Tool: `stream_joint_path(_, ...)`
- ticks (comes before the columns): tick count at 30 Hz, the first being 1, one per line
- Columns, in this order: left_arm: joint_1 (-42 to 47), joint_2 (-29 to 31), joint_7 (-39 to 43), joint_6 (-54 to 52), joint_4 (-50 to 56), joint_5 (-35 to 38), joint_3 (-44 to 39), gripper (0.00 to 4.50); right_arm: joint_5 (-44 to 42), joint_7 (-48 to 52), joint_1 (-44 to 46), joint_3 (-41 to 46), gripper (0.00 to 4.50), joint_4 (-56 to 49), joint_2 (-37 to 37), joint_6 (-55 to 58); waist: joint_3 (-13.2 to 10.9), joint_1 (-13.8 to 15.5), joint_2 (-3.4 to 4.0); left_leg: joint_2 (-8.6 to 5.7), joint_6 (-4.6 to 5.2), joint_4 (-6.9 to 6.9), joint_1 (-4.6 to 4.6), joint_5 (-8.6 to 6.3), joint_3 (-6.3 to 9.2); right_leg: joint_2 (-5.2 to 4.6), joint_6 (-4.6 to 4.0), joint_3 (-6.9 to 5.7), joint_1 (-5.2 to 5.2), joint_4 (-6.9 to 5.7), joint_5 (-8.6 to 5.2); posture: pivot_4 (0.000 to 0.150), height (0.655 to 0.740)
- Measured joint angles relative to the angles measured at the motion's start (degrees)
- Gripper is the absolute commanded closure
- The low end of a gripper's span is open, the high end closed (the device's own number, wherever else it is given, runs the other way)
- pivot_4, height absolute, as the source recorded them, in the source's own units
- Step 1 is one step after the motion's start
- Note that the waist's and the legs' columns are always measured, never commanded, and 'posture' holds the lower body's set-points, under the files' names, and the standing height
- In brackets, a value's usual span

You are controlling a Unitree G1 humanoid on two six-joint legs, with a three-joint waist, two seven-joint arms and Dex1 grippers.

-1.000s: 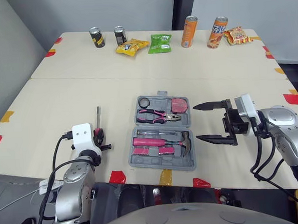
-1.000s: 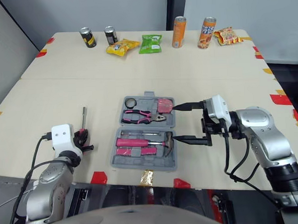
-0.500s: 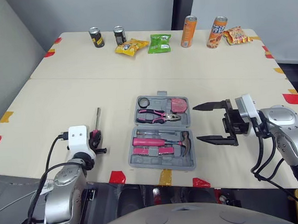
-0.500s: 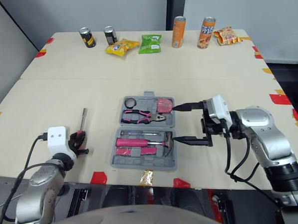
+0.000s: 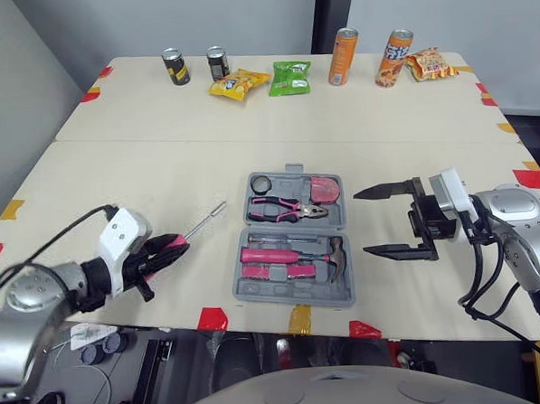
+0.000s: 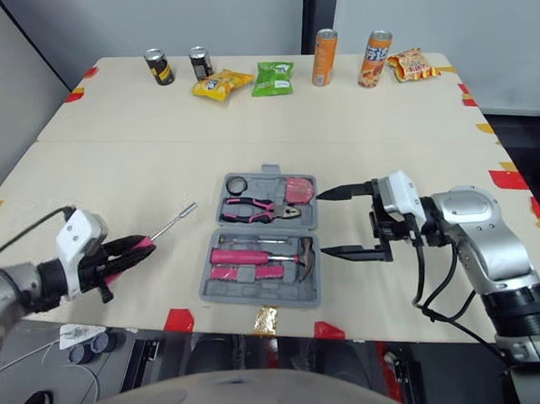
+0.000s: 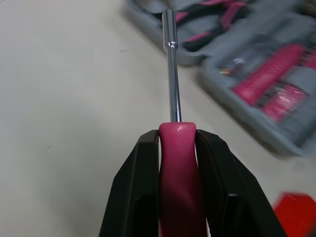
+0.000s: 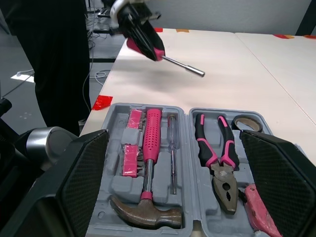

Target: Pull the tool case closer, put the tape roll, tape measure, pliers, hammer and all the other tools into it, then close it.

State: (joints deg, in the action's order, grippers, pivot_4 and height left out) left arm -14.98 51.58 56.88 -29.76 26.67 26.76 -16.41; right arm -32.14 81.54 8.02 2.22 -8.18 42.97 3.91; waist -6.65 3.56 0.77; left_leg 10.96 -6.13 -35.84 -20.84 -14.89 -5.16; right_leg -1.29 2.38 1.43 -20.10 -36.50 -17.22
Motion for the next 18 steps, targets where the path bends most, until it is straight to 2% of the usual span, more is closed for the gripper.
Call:
stream_joint_path(4, 4.71, 4.12, 4.32, -0.38, 2.57, -0.01, 6.36, 3.91, -0.02, 0.02, -1.5, 0.25, 0.0, 0.18, 0.47, -0.21, -0.01, -0.08, 0.0, 0.0, 0.0, -0.01, -0.03, 0.0, 0.02, 0.0, 0.0, -0.02, -0.02, -0.06, 0.0, 0.15, 0.74)
stream_joint_path(8, 13.72, 4.08, 4.54, -2.6, 5.15, -0.41, 13.92, 3.91, -0.02, 0.4, -2.67, 0.56, 0.0, 0.07, 1.3, -0.31, -0.01, -0.05, 0.01, -0.01, 0.0, -0.06, -0.03, 0.01, 0.0, 0.01, -0.02, 0.0, -0.02, -0.18, -0.01, 0.15, 0.74)
stream_joint_path(11, 20.75, 4.08, 5.54, -2.78, 6.33, -4.07, 22.93, 3.91, -0.11, 0.59, -3.46, 1.8, 0.0, 0.08, 2.1, -0.38, -0.01, -0.05, 0.01, -0.01, 0.0, -0.09, -0.03, 0.01, -0.01, 0.02, -0.03, 0.03, -0.02, -0.23, -0.02, 0.15, 0.74)
stream_joint_path(18, 28.99, 4.04, 8.31, -6.18, 6.73, -8.63, 35.18, 3.91, -0.15, 0.41, -4.8, 2.49, 0.0, -0.35, 2.36, -0.15, -0.01, -0.05, 0.01, -0.01, -0.01, -0.16, -0.03, 0.01, -0.03, 0.05, -0.03, 0.07, -0.02, -0.42, -0.02, 0.15, 0.74)
